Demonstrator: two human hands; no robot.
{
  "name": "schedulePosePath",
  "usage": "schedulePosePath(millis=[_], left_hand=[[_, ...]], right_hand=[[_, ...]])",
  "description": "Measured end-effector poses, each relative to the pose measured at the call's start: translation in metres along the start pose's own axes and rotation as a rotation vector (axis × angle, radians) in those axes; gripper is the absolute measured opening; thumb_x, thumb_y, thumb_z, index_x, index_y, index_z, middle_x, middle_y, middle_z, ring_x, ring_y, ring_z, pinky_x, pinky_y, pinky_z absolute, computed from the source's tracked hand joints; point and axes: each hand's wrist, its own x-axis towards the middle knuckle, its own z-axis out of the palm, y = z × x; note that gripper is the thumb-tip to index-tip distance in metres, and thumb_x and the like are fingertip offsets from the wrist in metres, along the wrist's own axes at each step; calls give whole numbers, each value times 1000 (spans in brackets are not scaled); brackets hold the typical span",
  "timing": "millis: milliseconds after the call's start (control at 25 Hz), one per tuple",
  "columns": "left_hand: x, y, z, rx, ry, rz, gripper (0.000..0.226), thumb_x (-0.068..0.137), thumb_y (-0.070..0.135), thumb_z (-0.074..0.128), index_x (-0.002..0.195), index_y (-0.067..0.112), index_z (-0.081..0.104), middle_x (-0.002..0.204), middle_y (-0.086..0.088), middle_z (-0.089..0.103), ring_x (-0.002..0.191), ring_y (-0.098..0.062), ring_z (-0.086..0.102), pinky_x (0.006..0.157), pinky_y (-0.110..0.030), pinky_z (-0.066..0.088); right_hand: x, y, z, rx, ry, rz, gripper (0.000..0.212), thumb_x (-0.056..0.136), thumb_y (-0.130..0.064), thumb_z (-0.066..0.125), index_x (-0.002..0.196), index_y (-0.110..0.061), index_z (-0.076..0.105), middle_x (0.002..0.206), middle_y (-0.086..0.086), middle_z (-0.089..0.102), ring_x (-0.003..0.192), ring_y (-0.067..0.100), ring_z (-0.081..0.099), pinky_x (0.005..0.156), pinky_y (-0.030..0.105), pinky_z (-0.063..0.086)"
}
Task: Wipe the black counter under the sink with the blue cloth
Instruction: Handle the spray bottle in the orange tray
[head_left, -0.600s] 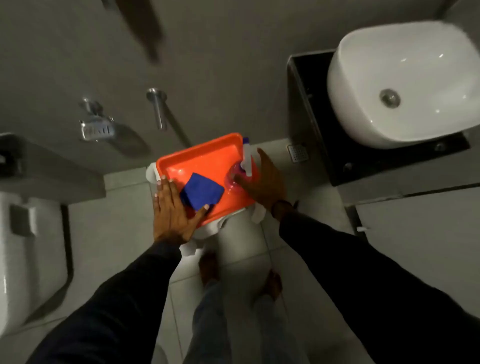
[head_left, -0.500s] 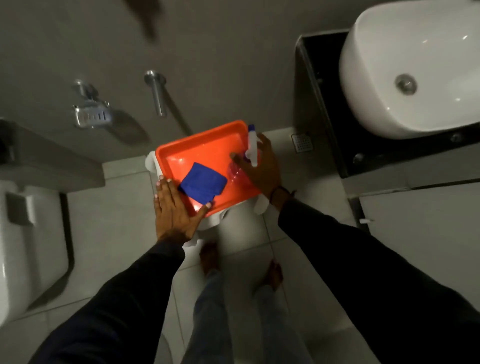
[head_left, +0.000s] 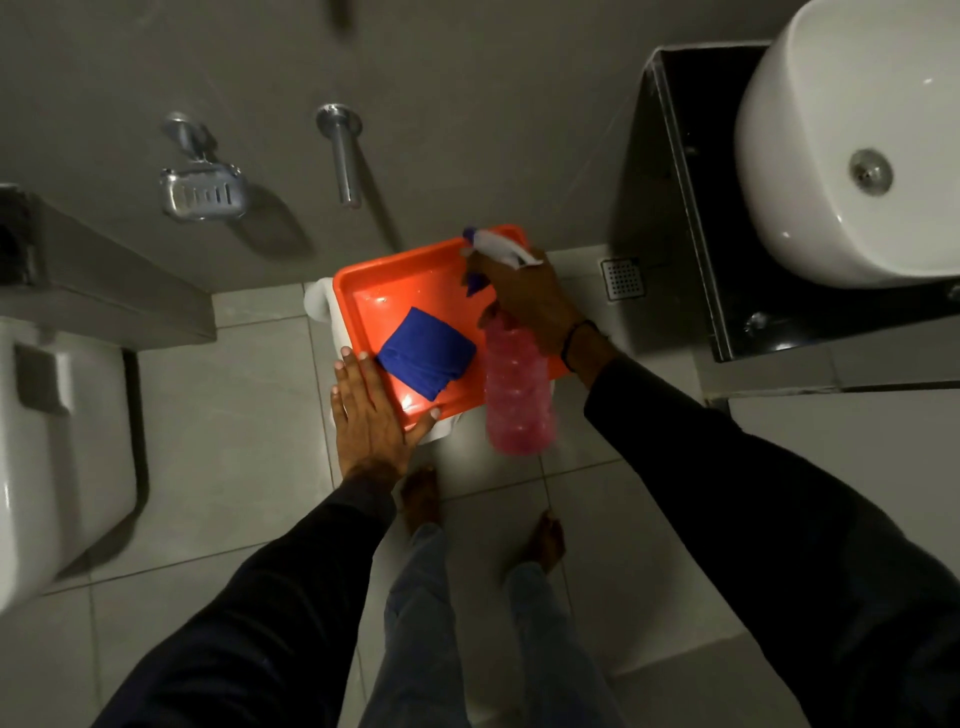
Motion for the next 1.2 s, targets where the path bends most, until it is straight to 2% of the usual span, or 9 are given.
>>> schedulePosePath(millis=[80,200,280,440,600,880,1000,1080,1200], left_hand=[[0,-1,1,7,9,-2,120,78,84,28,160,1,-1,170,-22,-3,158,-39,0,128,-54,12],[1,-2,4,7,4,-1,122,76,87,22,160,1,-1,170,-22,-2,158,-39,1,128,-54,12],[2,-3,6,7,17,9,122,77,88,21,160,1,-1,170,-22,-2,158,-39,1,128,-54,12],[2,-4,9,-4,21,15,120,79,83,33,160,2,-4,170,-21,-4,158,-38,0,128,-54,10],[1,-4,8,-2,10,7,121,78,84,33,160,2,-4,170,-20,-5,158,-38,-1,128,-53,8],[3,-5,10,-8,18,11,119,81,79,43,160,3,-4,170,-21,-5,158,-38,-1,128,-54,9],[4,-6,12,-16,37,16,119,82,78,45,160,2,-3,170,-21,-4,158,-39,1,128,-54,10],[3,-6,12,-13,18,15,119,82,78,45,160,3,-4,170,-21,-5,158,-38,0,128,-55,10],[3,-7,12,-14,25,13,119,82,78,46,160,3,-5,170,-20,-5,158,-38,0,128,-55,11]], right_hand=[[-13,21,1,-114,-112,64,21,91,-31,69,104,-17,78,75,-4,73,65,9,67,53,28,57],[-28,56,5,-406,-130,190,47,90,-44,69,129,-19,69,114,3,74,107,22,69,98,41,56],[-34,72,9,-458,-129,273,57,87,-49,71,136,-20,64,126,13,71,118,30,67,105,44,52],[-41,83,8,-487,-130,318,64,86,-46,72,141,-18,58,138,13,63,119,36,66,104,47,53],[-47,88,7,-427,-76,372,73,79,-48,77,138,-10,56,130,14,69,112,38,70,99,50,57],[-51,87,-5,-397,-39,377,69,76,-52,76,127,-7,64,118,15,75,104,38,73,98,47,58],[-49,85,-11,-385,-26,366,69,76,-53,77,125,-6,68,121,19,73,108,39,72,99,48,57],[-48,82,-14,-334,-33,365,65,76,-49,78,128,-12,68,120,19,73,107,39,72,96,51,59],[-43,69,-19,-294,3,315,38,76,-39,78,107,-16,79,93,14,79,88,30,76,89,44,63]])
